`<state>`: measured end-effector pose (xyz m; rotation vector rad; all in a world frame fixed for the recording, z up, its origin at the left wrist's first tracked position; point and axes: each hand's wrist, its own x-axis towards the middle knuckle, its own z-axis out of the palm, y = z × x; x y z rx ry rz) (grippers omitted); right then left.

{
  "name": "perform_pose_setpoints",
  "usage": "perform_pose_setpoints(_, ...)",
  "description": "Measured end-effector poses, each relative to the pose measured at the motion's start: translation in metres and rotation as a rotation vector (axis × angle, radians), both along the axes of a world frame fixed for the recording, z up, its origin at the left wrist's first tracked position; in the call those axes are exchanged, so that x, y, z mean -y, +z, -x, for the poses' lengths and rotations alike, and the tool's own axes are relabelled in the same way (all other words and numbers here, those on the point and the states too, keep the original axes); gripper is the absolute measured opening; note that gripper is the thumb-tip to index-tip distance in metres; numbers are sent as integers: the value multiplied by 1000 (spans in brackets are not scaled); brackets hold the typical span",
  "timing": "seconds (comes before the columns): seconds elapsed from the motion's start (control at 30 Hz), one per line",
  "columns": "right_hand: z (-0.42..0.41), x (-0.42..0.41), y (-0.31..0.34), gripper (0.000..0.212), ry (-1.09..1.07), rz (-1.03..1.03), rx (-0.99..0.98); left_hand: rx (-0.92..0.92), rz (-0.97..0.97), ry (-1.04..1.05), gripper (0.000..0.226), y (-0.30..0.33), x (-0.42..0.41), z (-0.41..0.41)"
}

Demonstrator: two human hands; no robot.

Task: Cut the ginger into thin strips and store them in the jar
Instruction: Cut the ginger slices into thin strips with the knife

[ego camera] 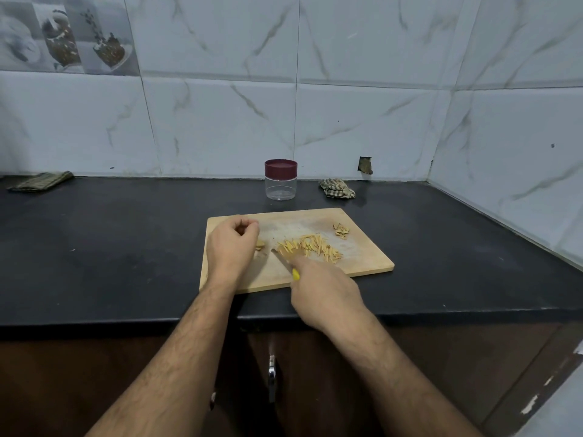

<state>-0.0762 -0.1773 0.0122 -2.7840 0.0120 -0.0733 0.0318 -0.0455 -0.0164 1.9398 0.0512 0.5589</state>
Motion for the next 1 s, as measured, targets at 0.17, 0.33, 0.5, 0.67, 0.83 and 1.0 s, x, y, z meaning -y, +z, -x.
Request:
perform_pose_setpoints(0.17, -8, 2, -5, 42, -53, 60, 47, 32, -43, 167, 15, -1, -2, 1)
perform_pose_setpoints(0.33, -11, 15, -5, 37, -149, 18, 61, 20, -45, 181, 15, -2, -2, 1)
perform_pose_setpoints(0.5, -11, 7, -2, 53, -96, -27, 68, -5, -91, 165, 10, -3, -1, -2)
perform_pose_setpoints(0.67, -19, 8, 1, 50, -120, 2, 51, -11, -105, 159, 14, -6, -3, -6)
perform_pose_setpoints(0.83, -19, 9, 1, 50, -104, -24, 73, -11, -187, 139, 16, -11, -4, -14)
perform_pose_setpoints(1.0, -30, 9, -6, 49, -71, -164, 111, 60, -537, 3, 33, -14, 7, -9)
